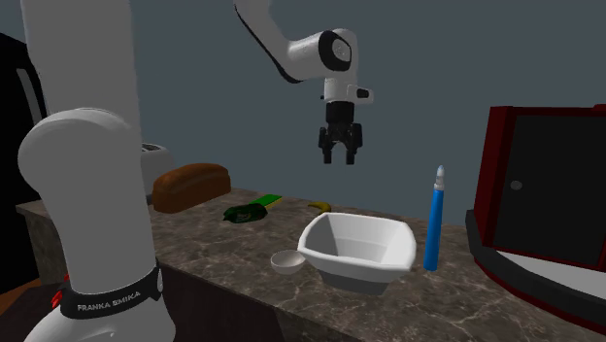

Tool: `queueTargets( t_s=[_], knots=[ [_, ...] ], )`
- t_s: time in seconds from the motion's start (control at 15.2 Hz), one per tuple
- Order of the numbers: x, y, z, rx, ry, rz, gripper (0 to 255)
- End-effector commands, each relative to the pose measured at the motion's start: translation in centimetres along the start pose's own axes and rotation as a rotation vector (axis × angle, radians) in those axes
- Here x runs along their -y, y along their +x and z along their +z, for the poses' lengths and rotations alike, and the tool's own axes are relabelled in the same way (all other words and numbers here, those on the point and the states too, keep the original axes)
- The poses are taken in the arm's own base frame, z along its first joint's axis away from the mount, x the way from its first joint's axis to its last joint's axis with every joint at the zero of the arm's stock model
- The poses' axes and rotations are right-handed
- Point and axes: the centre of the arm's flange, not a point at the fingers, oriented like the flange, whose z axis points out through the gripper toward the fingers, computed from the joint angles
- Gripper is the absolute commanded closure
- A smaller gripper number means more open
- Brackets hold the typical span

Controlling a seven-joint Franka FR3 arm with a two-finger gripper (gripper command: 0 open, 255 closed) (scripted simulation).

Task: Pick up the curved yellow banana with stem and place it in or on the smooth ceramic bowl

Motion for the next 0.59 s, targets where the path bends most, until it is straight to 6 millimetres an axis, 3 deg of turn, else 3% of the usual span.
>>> queueTargets(
  t_s=[0.0, 0.53],
  knots=[
    [1.6, 1.5, 1.2, 0.008, -0.003, -0.030, 0],
    [9.4, 7.5, 6.0, 0.036, -0.014, -0.151, 0]
  ],
)
